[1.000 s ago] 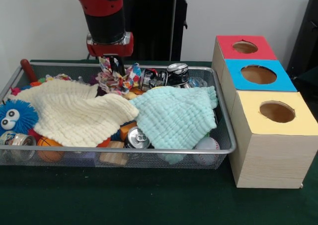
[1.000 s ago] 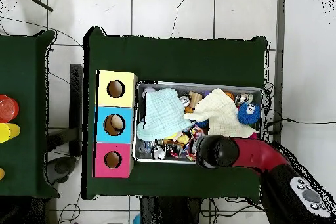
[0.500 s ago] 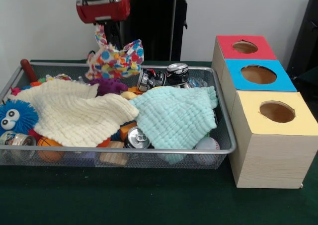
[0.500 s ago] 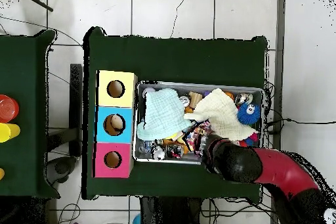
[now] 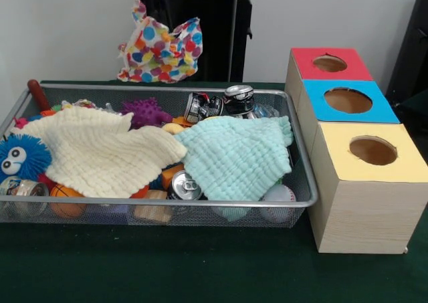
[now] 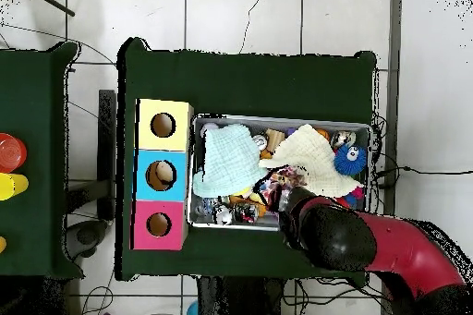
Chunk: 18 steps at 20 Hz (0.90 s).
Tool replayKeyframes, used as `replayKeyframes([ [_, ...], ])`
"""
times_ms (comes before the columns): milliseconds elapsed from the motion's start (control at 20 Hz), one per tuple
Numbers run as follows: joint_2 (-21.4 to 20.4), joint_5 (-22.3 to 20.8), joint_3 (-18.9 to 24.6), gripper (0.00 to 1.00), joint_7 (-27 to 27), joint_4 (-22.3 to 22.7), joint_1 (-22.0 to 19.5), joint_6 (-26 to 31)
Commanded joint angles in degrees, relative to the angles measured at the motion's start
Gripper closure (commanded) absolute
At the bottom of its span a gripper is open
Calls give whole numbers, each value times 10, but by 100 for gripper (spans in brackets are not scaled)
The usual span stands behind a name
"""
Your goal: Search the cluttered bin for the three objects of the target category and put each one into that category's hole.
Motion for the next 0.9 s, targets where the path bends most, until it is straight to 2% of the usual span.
replayKeyframes([
  [50,-53,53,80,100,-6,40,1,2],
  [350,-73,75,64,100,32,23,46,-1],
  [650,-79,79,18,100,78,-1,116,-9],
  [900,-70,69,-36,100,128,-40,190,-7],
])
